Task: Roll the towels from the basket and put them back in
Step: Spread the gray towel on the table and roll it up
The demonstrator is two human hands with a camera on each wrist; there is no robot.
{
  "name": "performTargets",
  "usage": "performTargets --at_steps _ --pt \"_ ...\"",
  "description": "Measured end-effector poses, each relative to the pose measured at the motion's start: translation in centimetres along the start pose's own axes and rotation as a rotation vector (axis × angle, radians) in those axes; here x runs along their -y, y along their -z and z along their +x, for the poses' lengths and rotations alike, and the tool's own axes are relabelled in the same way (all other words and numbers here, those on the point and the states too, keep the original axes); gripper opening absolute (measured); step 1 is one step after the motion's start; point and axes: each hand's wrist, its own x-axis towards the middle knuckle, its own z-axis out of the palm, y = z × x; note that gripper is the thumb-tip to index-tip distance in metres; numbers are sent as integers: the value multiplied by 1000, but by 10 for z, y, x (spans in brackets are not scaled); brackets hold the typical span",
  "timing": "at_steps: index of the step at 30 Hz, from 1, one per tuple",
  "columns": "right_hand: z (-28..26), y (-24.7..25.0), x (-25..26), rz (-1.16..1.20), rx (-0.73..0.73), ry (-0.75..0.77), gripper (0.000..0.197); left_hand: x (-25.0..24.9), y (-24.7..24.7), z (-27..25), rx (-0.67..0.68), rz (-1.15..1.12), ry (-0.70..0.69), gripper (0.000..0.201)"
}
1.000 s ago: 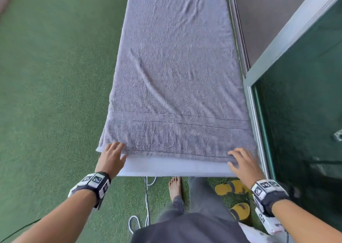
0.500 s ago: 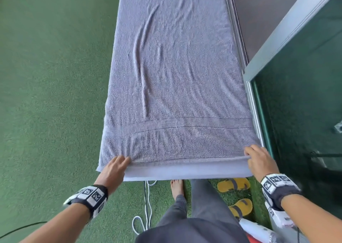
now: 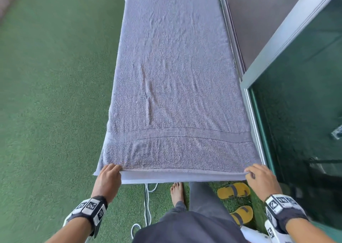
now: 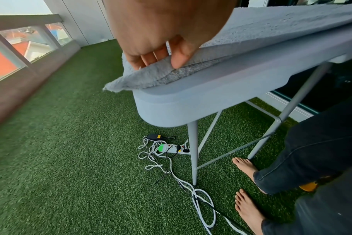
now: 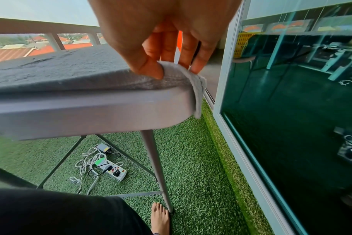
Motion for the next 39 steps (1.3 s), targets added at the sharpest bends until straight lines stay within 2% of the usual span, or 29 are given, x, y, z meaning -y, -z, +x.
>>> performTargets --at_steps 3,6,8,9,12,15,21,25,27,30,36,39 --pt "5 0 2 -90 9 -47 31 0 3 6 17 -1 28 14" --pt "16 3 12 -75 -3 -136 14 -5 5 14 50 109 102 4" --pt "19 6 16 -100 -52 -182 21 -8 6 16 29 195 183 24" --pt "19 7 18 -89 -62 -174 23 -10 7 16 0 199 194 28" --pt "15 0 31 53 20 -37 22 -14 -1 10 -17 111 93 36" --pt "3 -10 35 12 111 80 20 -14 -7 2 -5 29 -7 40" --pt "7 1 25 32 63 -165 29 -4 -13 3 -106 6 2 31" --pt "7 -2 23 84 -13 -84 33 2 -10 3 -120 -24 -21 39" --pt "7 -1 22 111 -41 -103 34 4 -7 4 -131 -12 -41 40" --pt "10 -1 21 150 -115 -189 32 4 -3 6 -167 -12 -41 34" --pt "15 -1 11 125 -184 -107 22 2 4 10 -170 -42 -1 22" --pt "13 -3 5 22 -187 -122 15 7 8 11 -122 43 44 15"
